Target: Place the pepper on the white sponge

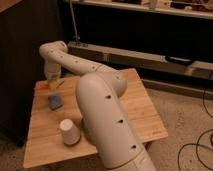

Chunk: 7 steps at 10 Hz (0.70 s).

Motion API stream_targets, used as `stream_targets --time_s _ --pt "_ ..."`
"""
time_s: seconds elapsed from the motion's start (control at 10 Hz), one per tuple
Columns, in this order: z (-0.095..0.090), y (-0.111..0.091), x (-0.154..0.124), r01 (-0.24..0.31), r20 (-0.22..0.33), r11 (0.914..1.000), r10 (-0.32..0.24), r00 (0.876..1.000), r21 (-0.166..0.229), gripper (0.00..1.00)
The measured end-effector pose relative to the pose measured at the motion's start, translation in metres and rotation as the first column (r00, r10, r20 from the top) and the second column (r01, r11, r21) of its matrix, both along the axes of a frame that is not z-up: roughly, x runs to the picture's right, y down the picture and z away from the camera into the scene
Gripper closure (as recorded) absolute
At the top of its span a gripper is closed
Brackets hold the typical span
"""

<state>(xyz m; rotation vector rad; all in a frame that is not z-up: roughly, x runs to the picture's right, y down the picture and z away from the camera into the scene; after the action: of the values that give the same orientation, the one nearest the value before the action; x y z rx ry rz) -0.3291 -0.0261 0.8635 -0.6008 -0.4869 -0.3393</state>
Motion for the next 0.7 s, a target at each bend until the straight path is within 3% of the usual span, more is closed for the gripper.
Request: stream_targets --time_s 0.7 --pt "0.019 0.017 -0.003 0.042 -0.024 0.9984 -0.043 0.999 -0.038 1.00"
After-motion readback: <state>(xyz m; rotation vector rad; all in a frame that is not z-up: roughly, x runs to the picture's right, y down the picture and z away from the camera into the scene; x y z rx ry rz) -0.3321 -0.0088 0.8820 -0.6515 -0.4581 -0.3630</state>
